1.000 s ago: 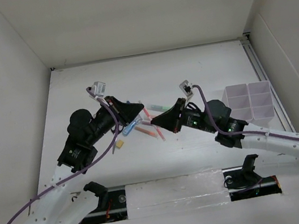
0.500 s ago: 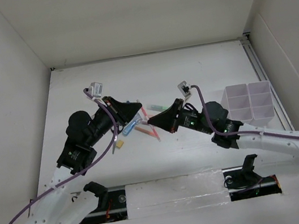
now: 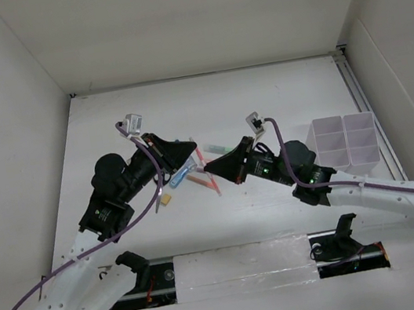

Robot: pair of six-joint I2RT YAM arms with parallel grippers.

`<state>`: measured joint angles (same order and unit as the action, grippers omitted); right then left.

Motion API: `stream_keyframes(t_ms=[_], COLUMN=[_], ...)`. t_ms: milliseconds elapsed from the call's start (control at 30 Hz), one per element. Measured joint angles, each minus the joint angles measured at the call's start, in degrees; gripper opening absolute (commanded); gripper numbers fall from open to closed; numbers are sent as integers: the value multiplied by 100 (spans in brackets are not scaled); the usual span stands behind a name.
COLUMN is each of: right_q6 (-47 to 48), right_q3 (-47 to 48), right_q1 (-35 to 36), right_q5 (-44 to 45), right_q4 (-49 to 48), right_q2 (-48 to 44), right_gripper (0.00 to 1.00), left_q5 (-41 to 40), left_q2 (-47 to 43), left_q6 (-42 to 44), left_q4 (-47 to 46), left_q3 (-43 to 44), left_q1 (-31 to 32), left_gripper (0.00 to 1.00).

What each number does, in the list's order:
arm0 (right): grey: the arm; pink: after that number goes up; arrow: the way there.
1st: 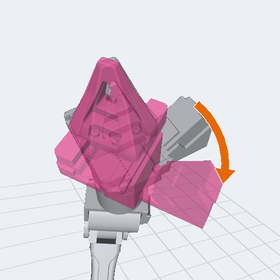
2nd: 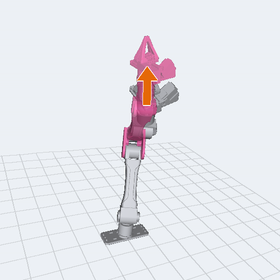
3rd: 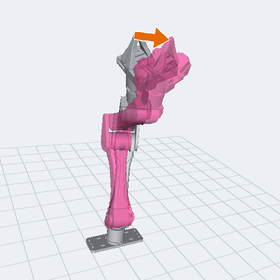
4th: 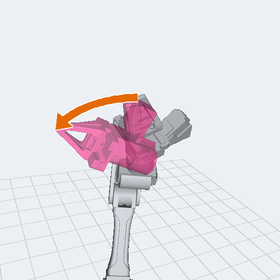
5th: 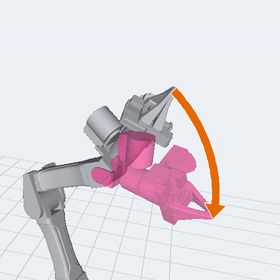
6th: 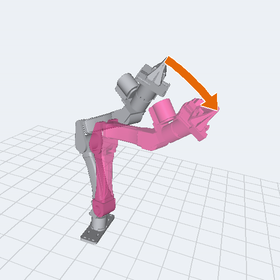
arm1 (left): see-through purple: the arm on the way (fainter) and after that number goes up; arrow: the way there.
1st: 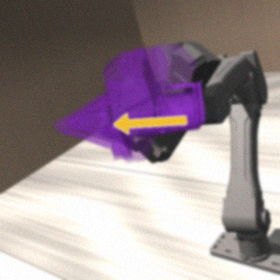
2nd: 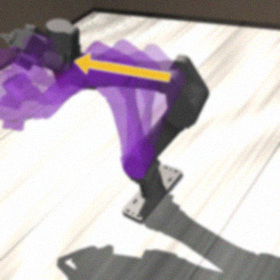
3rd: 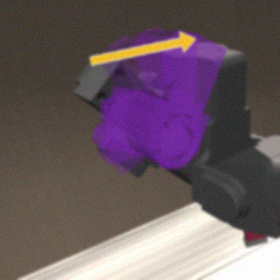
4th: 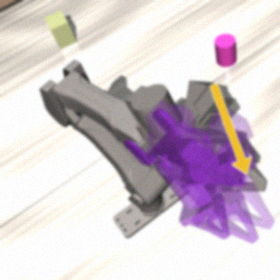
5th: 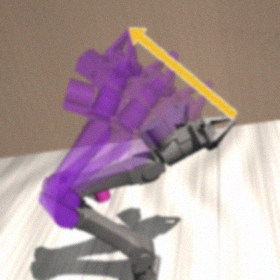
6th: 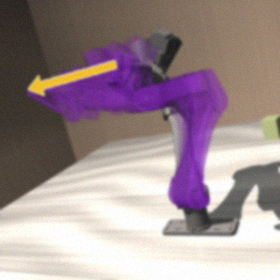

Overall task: Sort the stationery into containers
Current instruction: Cap the pen

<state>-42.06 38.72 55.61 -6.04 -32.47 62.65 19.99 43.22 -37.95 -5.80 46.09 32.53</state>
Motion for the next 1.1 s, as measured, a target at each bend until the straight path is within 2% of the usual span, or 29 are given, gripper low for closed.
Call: stream_keyframes(t_ms=[500,1100], right_q6=[-72,-149], right_q3=[0,-22], right_q1=[37,74], right_q5=[-72,-35], right_q4=[-162,-94], right_q2=[74,81], right_gripper=[0,0], left_q5=[37,413], left_q2=[-31,-94], left_q6=[179,446], left_q4=[-85,-603], left_q3=[-4,-343], left_q1=[0,-39], left_gripper=[0,0])
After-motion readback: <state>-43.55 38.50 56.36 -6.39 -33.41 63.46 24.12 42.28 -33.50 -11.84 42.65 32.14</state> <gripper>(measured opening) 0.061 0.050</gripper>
